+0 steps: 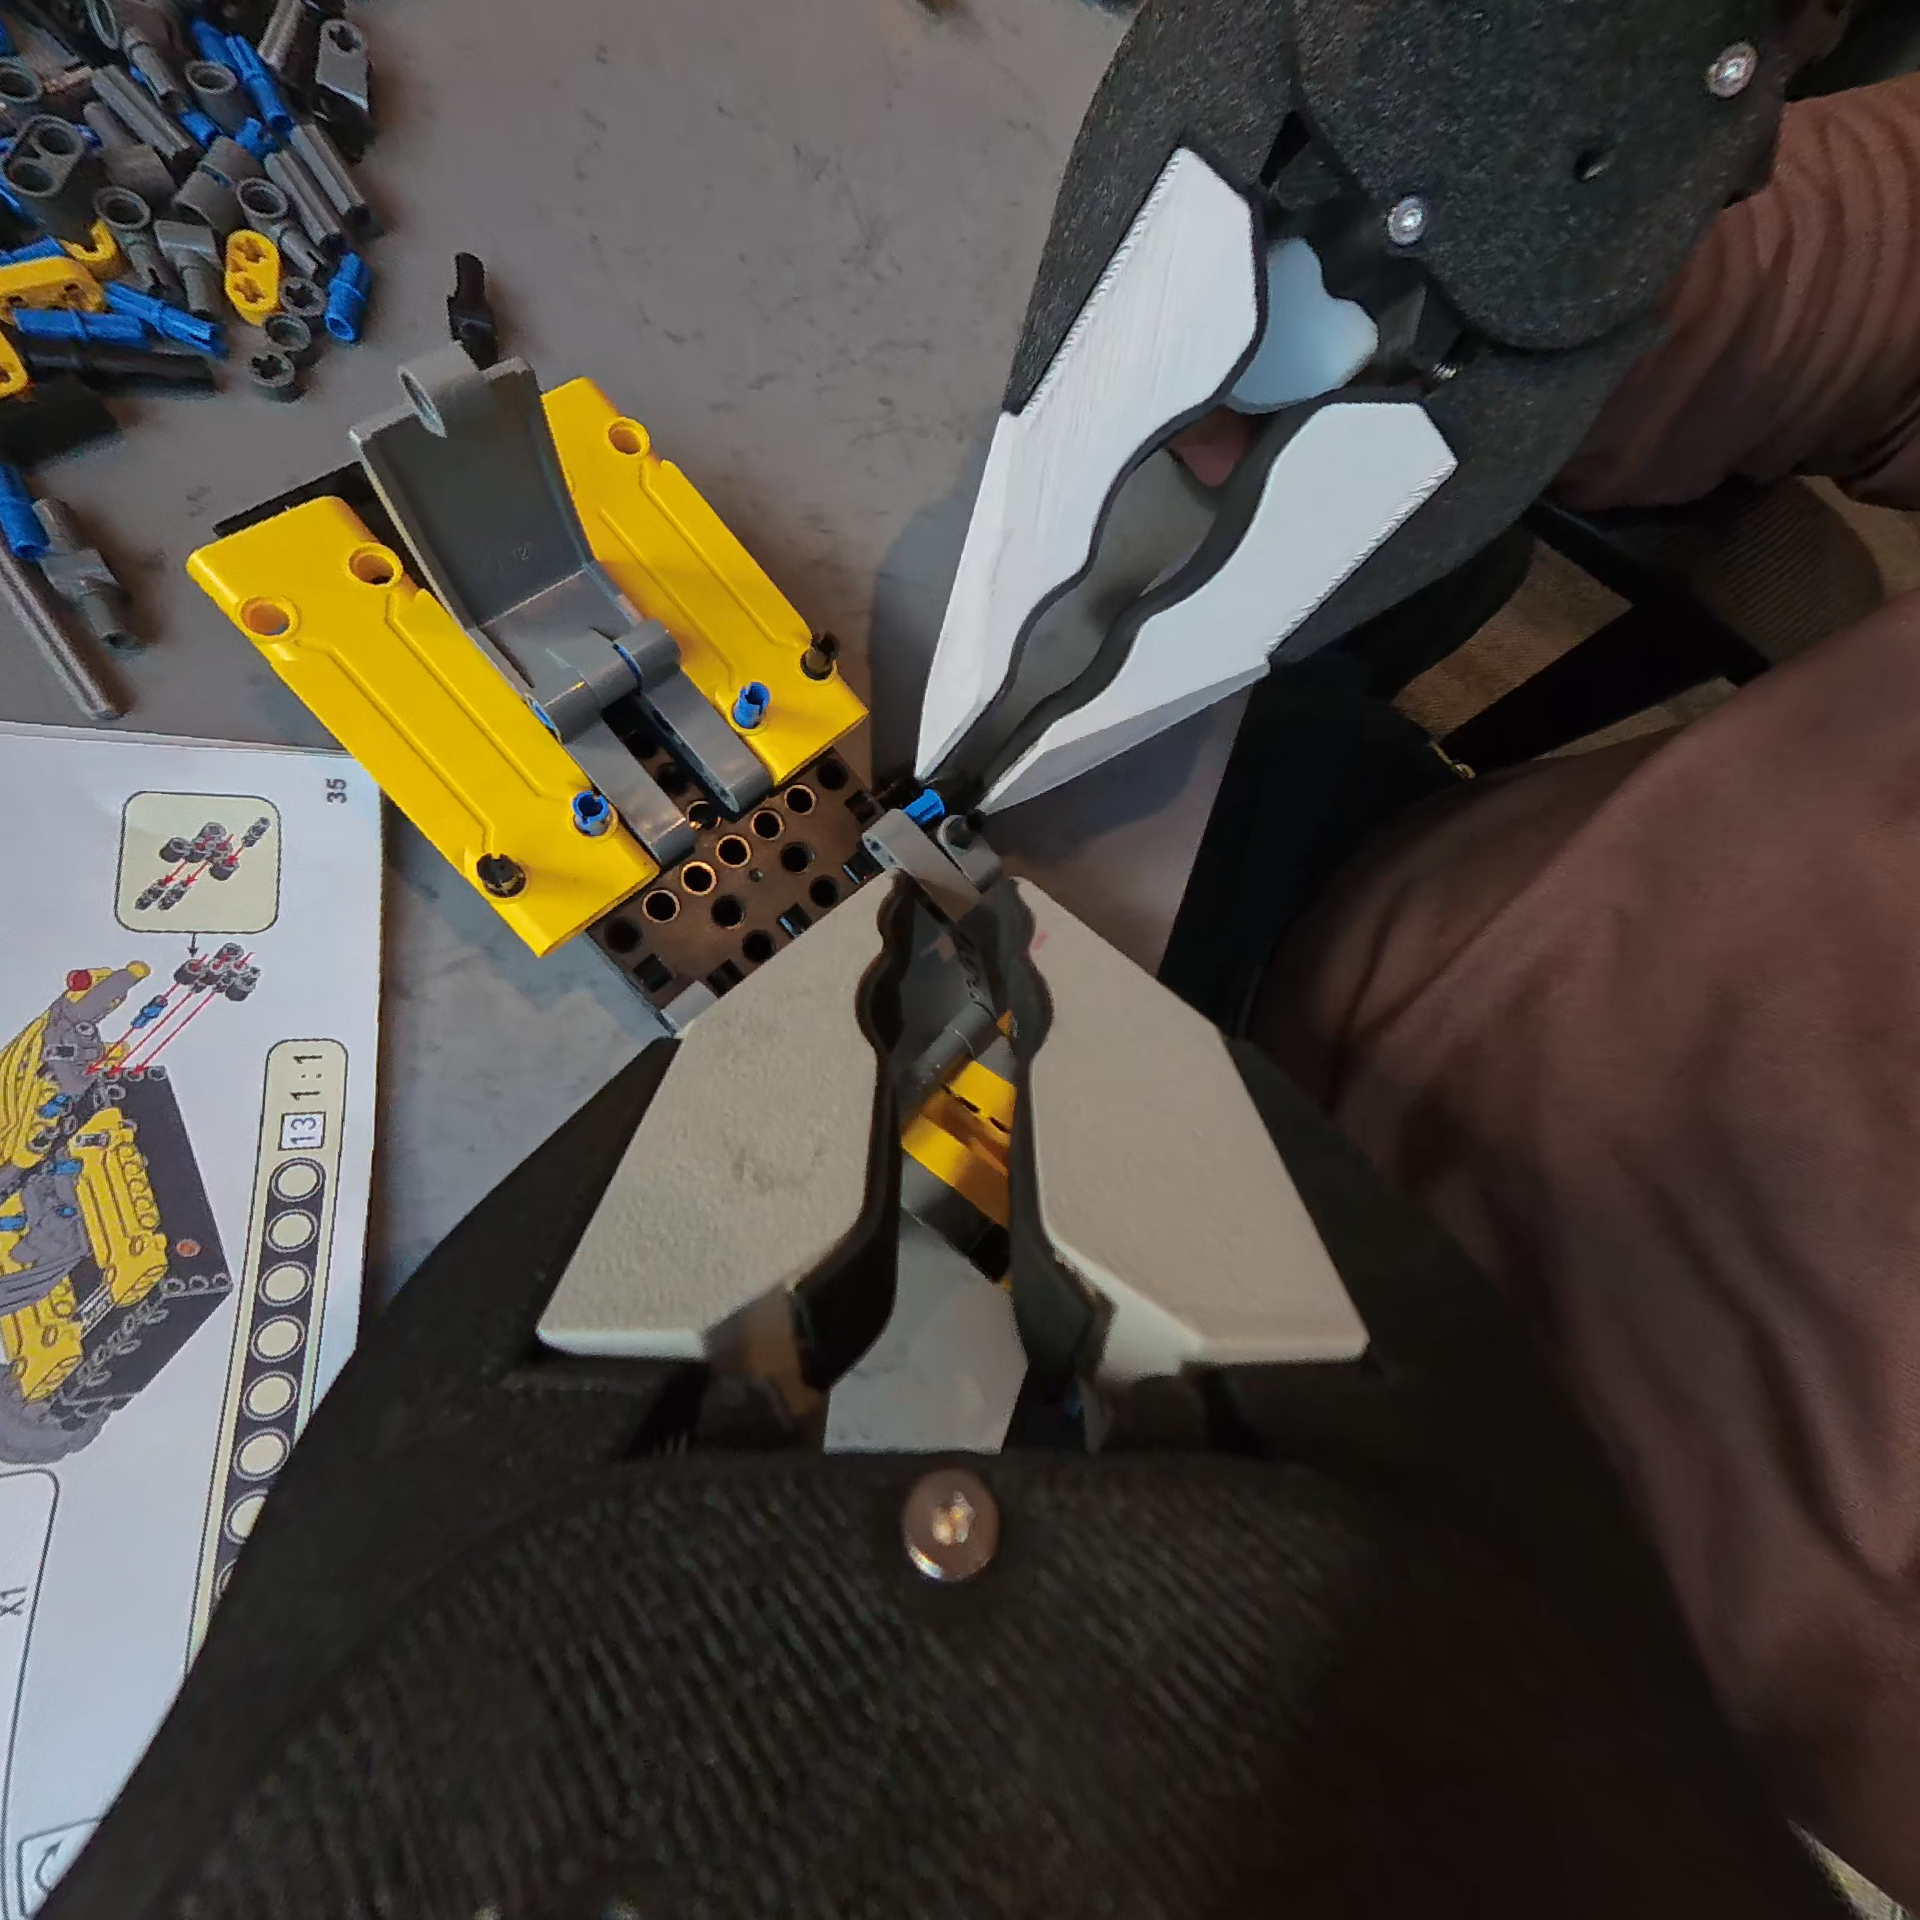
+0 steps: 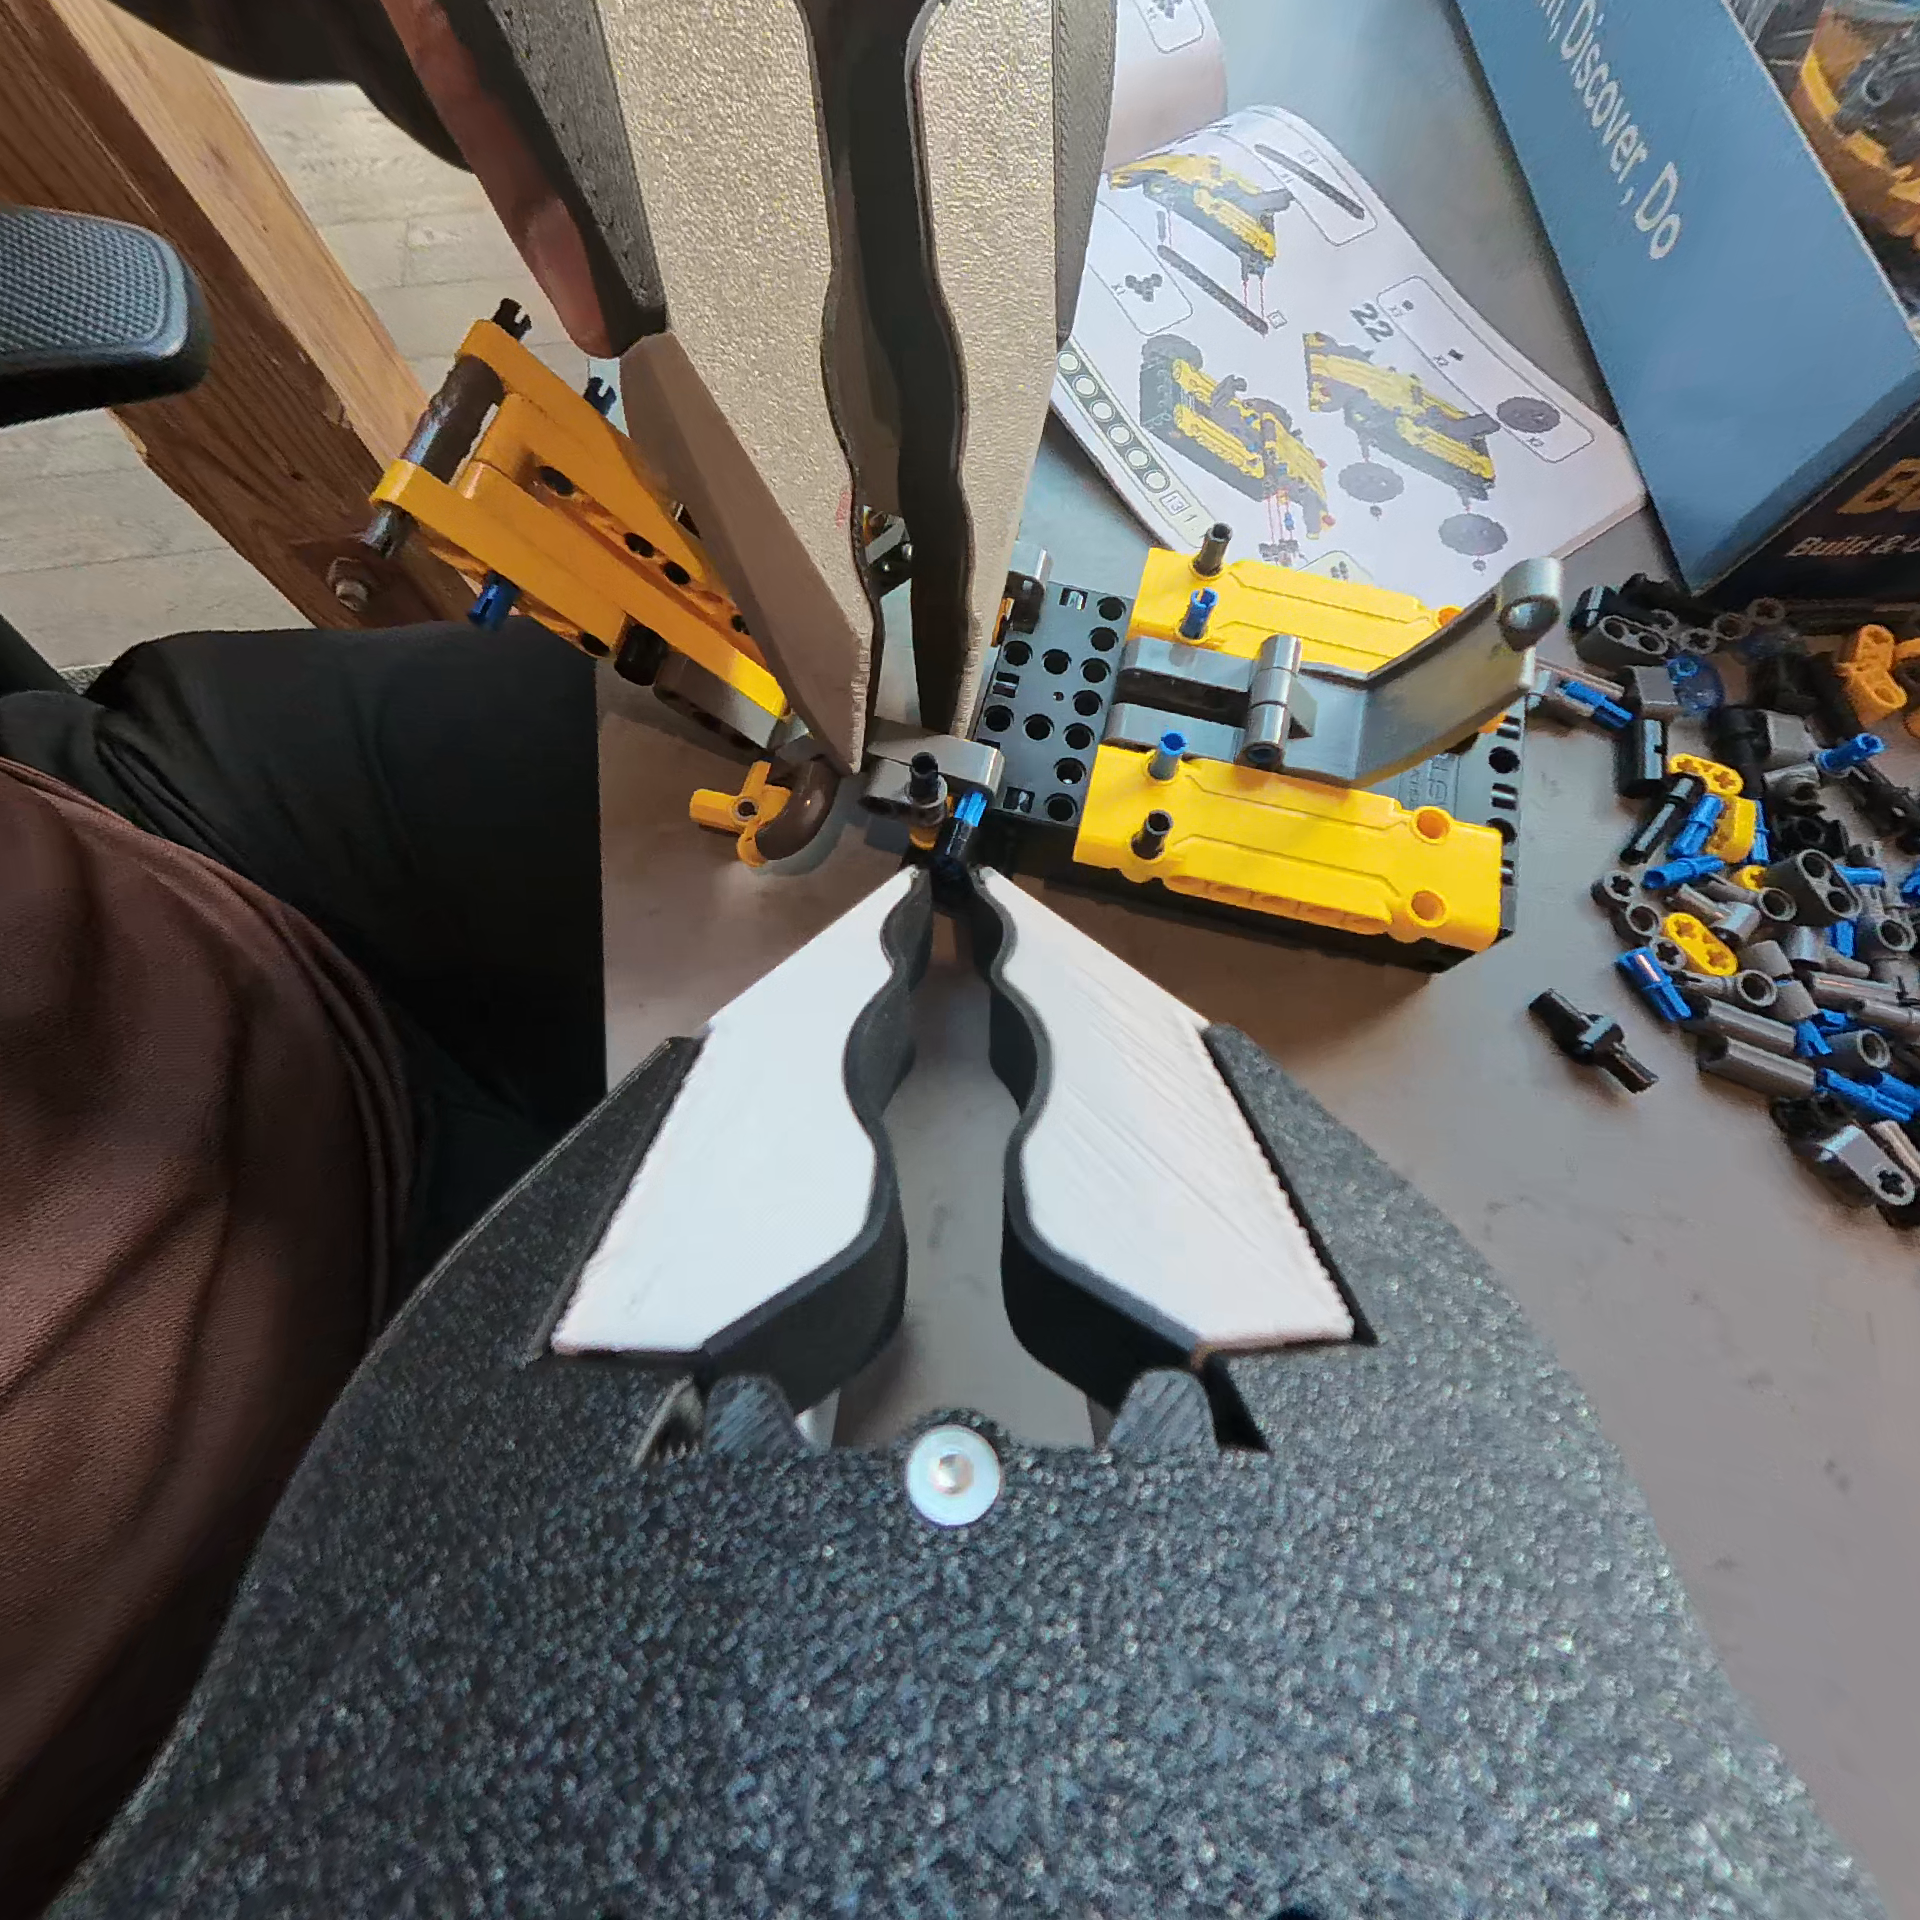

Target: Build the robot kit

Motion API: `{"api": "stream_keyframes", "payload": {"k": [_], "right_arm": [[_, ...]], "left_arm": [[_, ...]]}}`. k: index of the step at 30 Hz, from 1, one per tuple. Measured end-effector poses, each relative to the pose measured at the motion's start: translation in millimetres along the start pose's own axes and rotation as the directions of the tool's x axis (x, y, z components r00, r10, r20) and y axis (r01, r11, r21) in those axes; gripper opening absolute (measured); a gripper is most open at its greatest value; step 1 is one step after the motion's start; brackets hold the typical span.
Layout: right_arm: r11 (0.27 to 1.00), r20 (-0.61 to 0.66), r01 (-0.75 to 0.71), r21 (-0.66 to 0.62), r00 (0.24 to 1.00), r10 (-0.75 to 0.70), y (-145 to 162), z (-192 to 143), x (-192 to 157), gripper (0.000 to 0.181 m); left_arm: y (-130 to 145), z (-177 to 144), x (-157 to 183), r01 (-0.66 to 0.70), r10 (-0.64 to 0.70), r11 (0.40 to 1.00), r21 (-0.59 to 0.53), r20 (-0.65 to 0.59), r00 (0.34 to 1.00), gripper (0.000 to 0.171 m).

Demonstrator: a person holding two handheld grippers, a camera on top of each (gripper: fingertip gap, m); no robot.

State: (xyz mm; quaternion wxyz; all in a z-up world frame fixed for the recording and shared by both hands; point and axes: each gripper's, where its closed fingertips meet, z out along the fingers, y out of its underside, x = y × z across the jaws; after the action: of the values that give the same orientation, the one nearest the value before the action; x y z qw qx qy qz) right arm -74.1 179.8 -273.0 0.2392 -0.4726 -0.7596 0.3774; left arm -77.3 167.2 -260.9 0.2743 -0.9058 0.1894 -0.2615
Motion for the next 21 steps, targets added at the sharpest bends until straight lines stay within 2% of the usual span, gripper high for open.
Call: {"api": "stream_keyframes", "payload": {"k": [5,10,14,18,21], "right_arm": [[1.0,0.001,0.025,-0.001,1.0,-0.025,-1,-1,5,0.002],[0.994,0.022,0.109,-0.026,0.994,-0.108,0,-1,6,0.002],[0.984,0.091,0.175,-0.031,0.981,-0.171,0,0,7,0.0],[0.973,0.17,0.23,-0.01,0.96,-0.225,-2,0,8,0.003],[0.966,0.191,0.259,-0.002,0.948,-0.254,-3,2,12,0.003]], "left_arm": [[-3,1,1,-0.006,0.006,1.0,-0.007,0.02,1.0,0.021],[-3,2,-1,-0.015,0.016,1.0,-0.022,0.051,0.999,0.02],[-2,3,-4,-0.06,0.066,0.997,-0.053,0.114,0.991,0.015],[-2,1,-5,-0.013,0.02,0.998,-0.064,0.121,0.992,0.017],[-5,1,-4,0.054,-0.046,0.997,-0.057,0.147,0.988,0.031]]}}
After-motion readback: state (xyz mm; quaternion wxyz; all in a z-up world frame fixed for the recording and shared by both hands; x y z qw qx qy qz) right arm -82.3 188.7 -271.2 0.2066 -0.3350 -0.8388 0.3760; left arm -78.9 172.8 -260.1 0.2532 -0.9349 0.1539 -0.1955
